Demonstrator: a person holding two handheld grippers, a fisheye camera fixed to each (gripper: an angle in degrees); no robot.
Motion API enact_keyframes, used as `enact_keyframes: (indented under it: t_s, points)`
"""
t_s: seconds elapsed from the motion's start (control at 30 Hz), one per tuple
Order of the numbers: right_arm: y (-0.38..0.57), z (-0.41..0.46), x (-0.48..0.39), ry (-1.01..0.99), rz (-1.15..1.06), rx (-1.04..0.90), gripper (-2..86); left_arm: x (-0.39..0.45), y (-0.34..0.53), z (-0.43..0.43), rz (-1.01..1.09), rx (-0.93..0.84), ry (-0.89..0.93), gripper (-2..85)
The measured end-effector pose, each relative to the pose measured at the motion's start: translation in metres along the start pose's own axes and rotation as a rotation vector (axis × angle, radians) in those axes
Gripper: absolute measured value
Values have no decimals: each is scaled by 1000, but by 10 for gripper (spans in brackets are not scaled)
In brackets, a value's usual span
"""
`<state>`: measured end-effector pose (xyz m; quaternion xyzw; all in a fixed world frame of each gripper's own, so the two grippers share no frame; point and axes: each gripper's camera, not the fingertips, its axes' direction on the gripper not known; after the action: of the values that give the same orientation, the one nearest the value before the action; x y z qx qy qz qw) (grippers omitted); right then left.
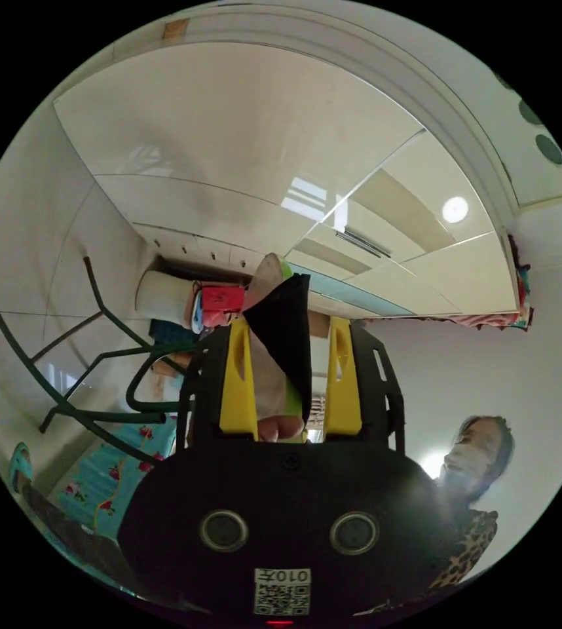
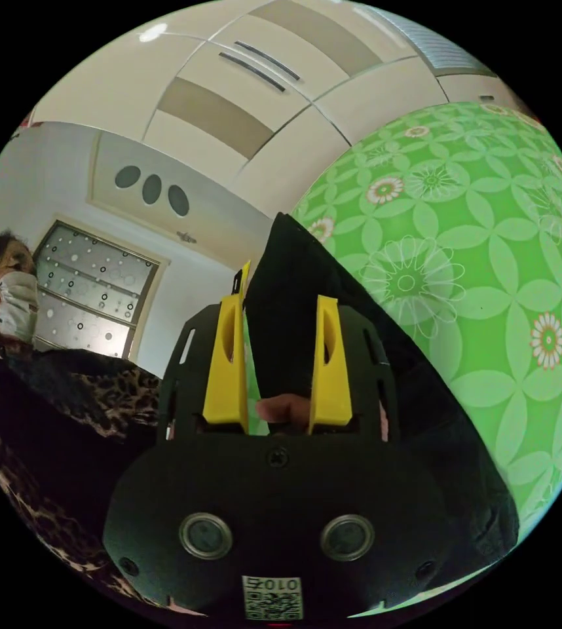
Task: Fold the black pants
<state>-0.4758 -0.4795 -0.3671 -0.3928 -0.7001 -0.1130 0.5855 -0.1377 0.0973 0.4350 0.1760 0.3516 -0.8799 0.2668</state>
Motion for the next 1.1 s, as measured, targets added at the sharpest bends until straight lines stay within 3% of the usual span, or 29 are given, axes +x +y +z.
enact_keyframes:
  t_s: [0.17, 0.57, 1.1]
  points:
    - [-25, 3, 4, -128, -38, 13, 139, 34, 2, -12, 202, 42, -124, 59]
    - [-190, 95, -18, -230, -299, -306, 157, 111, 47, 34, 726, -149, -393, 30]
    - [-322, 209, -71, -289, -602, -691, 222, 122, 137, 71, 1059, -296, -473, 34]
